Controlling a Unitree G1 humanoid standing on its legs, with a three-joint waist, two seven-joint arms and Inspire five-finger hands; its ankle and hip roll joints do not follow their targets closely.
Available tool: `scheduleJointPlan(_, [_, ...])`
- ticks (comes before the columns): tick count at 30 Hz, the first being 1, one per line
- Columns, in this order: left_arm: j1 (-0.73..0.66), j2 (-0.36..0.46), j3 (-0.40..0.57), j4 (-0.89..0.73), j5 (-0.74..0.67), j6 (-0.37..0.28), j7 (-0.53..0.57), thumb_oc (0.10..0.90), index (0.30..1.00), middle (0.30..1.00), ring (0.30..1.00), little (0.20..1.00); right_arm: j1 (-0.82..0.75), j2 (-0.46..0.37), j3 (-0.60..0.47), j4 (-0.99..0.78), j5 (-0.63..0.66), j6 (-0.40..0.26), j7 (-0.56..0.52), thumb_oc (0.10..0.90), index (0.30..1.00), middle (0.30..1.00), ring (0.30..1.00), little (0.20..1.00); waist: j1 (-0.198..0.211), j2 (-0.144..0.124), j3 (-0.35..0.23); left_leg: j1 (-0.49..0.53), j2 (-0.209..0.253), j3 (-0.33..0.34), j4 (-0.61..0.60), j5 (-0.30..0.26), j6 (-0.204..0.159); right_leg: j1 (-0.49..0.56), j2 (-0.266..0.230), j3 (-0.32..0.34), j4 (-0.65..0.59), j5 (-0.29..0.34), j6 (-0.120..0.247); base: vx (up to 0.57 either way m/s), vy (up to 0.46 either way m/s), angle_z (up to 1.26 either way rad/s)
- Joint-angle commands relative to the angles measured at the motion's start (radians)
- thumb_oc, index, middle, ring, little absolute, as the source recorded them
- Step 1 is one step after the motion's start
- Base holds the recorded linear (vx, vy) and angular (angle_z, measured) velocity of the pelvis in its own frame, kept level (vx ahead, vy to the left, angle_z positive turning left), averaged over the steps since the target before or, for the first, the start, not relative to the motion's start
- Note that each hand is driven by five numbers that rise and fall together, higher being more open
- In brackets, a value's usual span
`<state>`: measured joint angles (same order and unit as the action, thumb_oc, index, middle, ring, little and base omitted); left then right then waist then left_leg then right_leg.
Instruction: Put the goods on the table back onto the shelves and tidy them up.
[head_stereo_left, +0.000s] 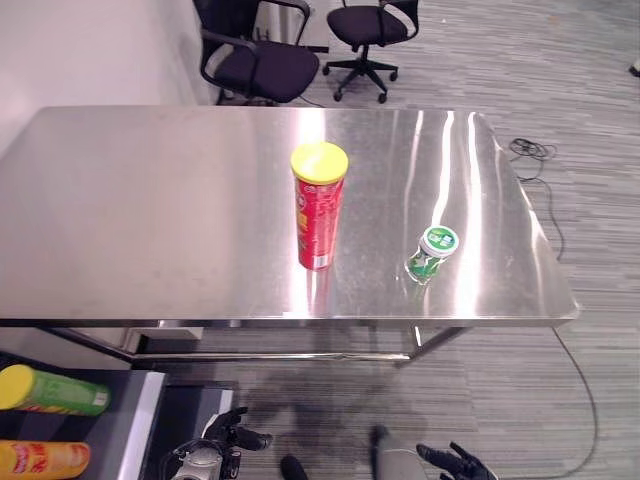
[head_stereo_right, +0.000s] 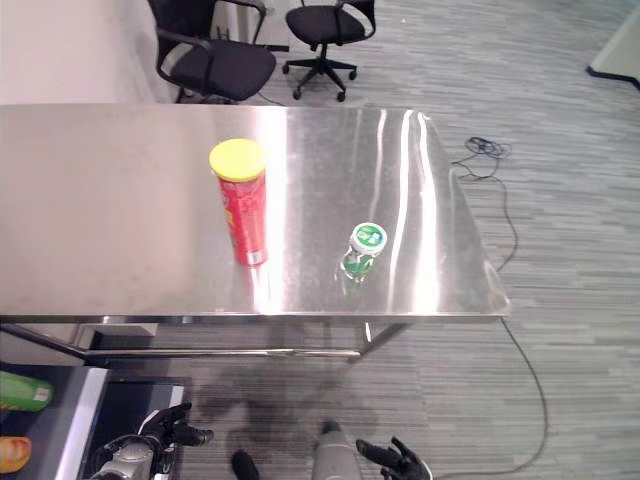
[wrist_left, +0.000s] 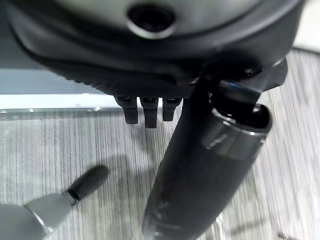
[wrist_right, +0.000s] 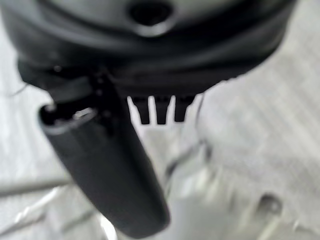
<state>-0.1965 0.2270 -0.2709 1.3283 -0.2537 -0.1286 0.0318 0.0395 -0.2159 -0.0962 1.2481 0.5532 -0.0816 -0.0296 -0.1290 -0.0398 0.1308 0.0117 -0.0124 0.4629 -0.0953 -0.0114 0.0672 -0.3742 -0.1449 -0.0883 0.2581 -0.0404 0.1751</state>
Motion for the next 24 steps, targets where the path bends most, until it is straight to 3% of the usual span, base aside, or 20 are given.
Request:
scheduleJointPlan(1, [-0.025, -0.026, 0.021, 0.002, 0.039, -0.038, -0.011, 0.8, 0.9, 0.9, 0.9, 0.9, 0.053, -0.06, -0.006, 0.029, 0.011, -0.037, -0.018, 0.8, 0.9, 0.9, 0.9, 0.9, -0.019, 0.007, -0.023, -0.04, 0.093, -0.014, 0.008, 0.023, -0.117, 0.188, 0.012, 0.031, -0.15, 0.094, 0.006, 0.01, -0.092, 0.04])
scheduleJointPlan(8, [0.019, -0.028, 0.076, 0.039, 0.044, -0.03, -0.021, 0.8, 0.9, 0.9, 0.9, 0.9, 0.115, -0.083, -0.074, 0.049, 0.014, -0.04, -0.009, 0.8, 0.9, 0.9, 0.9, 0.9, -0.039, -0.003, -0.054, -0.01, 0.112, 0.016, 0.008, 0.032, -0.144, 0.237, 0.022, 0.034, -0.257, 0.142, 0.014, 0.07, -0.055, -0.34])
scheduleJointPlan(11, [0.057, -0.025, 0.123, 0.04, 0.059, -0.026, -0.028, 0.8, 0.9, 0.9, 0.9, 0.9, 0.209, -0.119, -0.191, -0.137, 0.012, -0.065, -0.039, 0.8, 0.9, 0.9, 0.9, 0.9, -0.068, -0.002, -0.069, 0.003, 0.118, 0.028, 0.008, 0.028, -0.152, 0.25, 0.024, 0.04, -0.276, 0.153, 0.021, 0.06, -0.029, -0.07])
scheduleJointPlan(14, [0.109, -0.034, 0.193, 0.009, 0.098, -0.02, -0.044, 0.8, 0.9, 0.9, 0.9, 0.9, 0.352, -0.212, -0.398, -0.589, -0.119, -0.101, -0.121, 0.8, 0.9, 0.9, 0.9, 0.9, -0.108, 0.009, -0.086, 0.013, 0.118, 0.043, 0.008, 0.022, -0.155, 0.25, 0.027, 0.06, -0.285, 0.165, 0.029, 0.05, 0.0, -0.1])
scheduleJointPlan(20, [0.13, -0.054, 0.228, -0.006, 0.123, -0.011, -0.06, 0.8, 0.9, 0.9, 0.9, 0.9, 0.41, -0.252, -0.605, -0.836, -0.216, -0.114, -0.172, 0.8, 0.9, 0.9, 0.9, 0.9, -0.135, 0.022, -0.101, 0.02, 0.12, 0.064, 0.008, 0.012, -0.154, 0.245, 0.034, 0.09, -0.296, 0.178, 0.033, 0.03, 0.008, -0.2])
scheduleJointPlan(21, [0.139, -0.058, 0.234, -0.009, 0.136, -0.01, -0.063, 0.8, 0.9, 0.9, 0.9, 0.9, 0.418, -0.277, -0.692, -0.922, -0.255, -0.137, -0.203, 0.8, 0.9, 0.9, 0.9, 0.9, -0.144, 0.024, -0.111, 0.021, 0.122, 0.069, 0.008, 0.01, -0.153, 0.243, 0.034, 0.099, -0.299, 0.181, 0.034, 0.04, -0.006, -0.14])
scheduleJointPlan(24, [0.15, -0.057, 0.251, -0.014, 0.145, -0.005, -0.063, 0.8, 0.9, 0.9, 0.9, 0.9, 0.422, -0.316, -0.803, -1.078, -0.317, -0.165, -0.237, 0.8, 0.9, 0.9, 0.9, 0.9, -0.148, 0.027, -0.124, 0.024, 0.125, 0.071, 0.008, 0.006, -0.151, 0.243, 0.036, 0.106, -0.305, 0.184, 0.036, 0.04, -0.006, -0.2])
